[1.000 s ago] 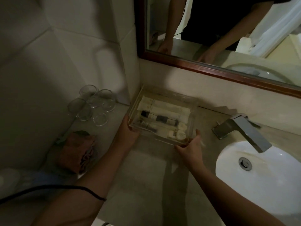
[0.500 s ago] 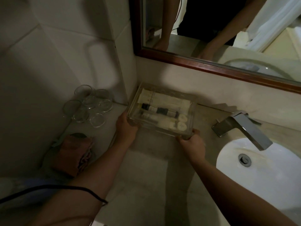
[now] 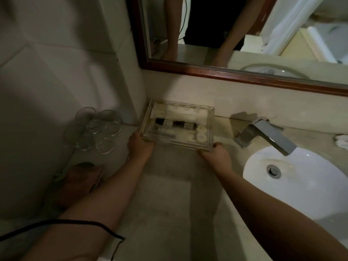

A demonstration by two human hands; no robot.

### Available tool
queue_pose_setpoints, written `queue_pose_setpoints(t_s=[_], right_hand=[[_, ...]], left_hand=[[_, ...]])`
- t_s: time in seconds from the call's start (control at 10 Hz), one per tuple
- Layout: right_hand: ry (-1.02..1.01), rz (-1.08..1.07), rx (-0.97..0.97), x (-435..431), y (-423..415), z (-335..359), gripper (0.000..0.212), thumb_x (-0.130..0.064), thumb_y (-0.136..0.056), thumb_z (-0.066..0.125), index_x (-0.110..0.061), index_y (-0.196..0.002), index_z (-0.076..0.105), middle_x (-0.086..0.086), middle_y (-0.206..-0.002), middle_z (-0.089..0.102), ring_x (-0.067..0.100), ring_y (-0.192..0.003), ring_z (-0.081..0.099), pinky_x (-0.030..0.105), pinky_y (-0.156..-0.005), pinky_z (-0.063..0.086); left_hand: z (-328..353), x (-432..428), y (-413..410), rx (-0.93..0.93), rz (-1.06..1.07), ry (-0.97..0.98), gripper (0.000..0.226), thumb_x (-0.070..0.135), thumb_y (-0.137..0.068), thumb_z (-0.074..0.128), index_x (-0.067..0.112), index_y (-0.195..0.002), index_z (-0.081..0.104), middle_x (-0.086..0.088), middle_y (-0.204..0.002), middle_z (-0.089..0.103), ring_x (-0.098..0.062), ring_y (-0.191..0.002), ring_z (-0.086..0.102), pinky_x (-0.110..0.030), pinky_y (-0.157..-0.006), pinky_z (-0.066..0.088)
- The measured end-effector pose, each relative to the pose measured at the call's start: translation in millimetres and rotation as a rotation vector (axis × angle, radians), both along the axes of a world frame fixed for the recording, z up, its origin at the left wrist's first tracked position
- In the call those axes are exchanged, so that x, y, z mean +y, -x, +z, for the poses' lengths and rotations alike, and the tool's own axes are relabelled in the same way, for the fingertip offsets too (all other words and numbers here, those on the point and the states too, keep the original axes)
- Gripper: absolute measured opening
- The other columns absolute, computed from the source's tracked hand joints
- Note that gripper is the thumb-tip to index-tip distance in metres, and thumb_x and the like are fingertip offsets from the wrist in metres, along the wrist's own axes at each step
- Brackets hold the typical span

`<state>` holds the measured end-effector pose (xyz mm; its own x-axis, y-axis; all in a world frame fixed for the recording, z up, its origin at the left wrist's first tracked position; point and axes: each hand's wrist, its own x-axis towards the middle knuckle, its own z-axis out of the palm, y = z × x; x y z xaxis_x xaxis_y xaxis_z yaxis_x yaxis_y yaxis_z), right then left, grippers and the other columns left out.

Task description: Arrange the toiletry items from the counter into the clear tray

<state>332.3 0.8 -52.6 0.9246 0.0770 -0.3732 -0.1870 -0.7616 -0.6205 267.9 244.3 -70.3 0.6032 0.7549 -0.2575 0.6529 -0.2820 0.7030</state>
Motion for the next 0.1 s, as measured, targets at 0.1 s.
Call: queue_pose_setpoints(t_s=[0.1], right_hand=[[-0.105, 0.012, -0.026, -7.6, 7.0, 16.4, 0.053, -0.044, -0.08, 0.073, -0.016, -0.119, 0.051, 0.007, -0.108, 0.065, 0.021, -0.091, 0.065, 0.042, -0.08, 0.058]], left_hand=[[18.7, -11.1, 23.8, -0.002, 0.005, 0.054, 0.043, 0.027, -0.08, 0.064, 0.009, -0.119, 0.058, -0.018, -0.121, 0.062, -0.035, -0.111, 0.058, -0.035, -0.091, 0.046]])
